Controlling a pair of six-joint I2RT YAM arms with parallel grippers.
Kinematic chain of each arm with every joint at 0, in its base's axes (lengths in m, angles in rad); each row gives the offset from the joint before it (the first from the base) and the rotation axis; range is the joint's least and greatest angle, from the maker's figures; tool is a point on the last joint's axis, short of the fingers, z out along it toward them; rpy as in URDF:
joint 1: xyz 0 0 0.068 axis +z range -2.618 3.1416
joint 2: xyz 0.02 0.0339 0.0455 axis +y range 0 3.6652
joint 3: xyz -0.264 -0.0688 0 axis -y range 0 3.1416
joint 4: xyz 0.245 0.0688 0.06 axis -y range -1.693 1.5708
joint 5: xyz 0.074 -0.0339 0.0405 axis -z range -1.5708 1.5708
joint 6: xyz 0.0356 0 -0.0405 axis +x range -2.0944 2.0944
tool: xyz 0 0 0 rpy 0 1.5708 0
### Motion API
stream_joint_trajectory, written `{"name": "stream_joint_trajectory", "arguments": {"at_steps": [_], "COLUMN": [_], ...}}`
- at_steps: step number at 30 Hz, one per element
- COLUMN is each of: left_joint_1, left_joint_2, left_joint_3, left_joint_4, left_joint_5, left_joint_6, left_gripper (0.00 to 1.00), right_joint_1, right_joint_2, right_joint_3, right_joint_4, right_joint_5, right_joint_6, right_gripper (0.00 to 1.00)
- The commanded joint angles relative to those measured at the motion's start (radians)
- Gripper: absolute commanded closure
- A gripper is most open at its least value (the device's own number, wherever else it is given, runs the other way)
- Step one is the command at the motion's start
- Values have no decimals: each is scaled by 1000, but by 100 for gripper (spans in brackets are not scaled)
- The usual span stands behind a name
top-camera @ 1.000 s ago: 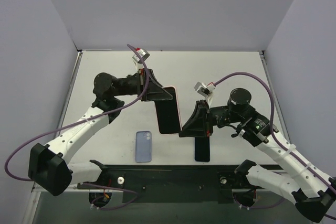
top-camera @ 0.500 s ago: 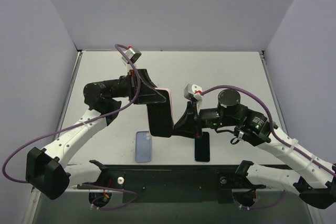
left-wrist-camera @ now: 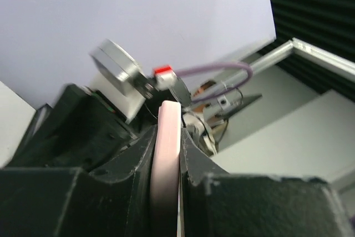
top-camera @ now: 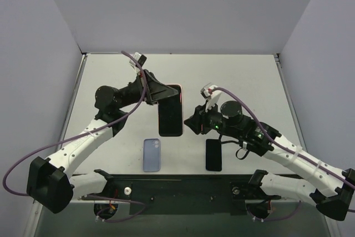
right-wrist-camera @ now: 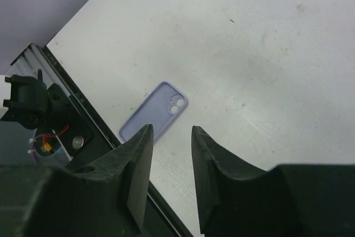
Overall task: Take the phone out of the phone case
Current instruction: Remove the phone case from the phone.
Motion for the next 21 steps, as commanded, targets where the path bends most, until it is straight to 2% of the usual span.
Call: {"name": "stream_joint_trajectory", "arguments": {"at_steps": [1, 6, 9, 11, 16, 18, 21], "left_joint_1": [50, 56, 64, 67, 73, 75, 73], "left_joint_2": [-36, 8, 5, 3, 0, -7, -21], "left_joint_3": [1, -8, -28, -42, -65, -63, -60], "left_joint_4": [-156, -218, -247, -247, -238, -258, -285], "left_joint_5": [-185, -291, -361, -380, -388, -397, -405], "left_joint_6": [47, 81, 105, 111, 116, 131, 153], "left_gripper": [100, 100, 100, 100, 100, 100, 100], "right_joint_1": [2, 1, -21, -45, -102, -103, -103], "right_joint_2": [-122, -200, -194, -191, -237, -241, -237], "right_joint_3": [-45, -140, -145, -127, -133, -133, -168], "right_joint_4": [29, 172, 280, 294, 296, 285, 363], "right_joint_5": [-20, -59, -143, -161, -176, -188, -216], "right_joint_6": [32, 193, 398, 490, 581, 593, 661], "right_gripper": [67, 64, 68, 67, 56, 54, 53]}}
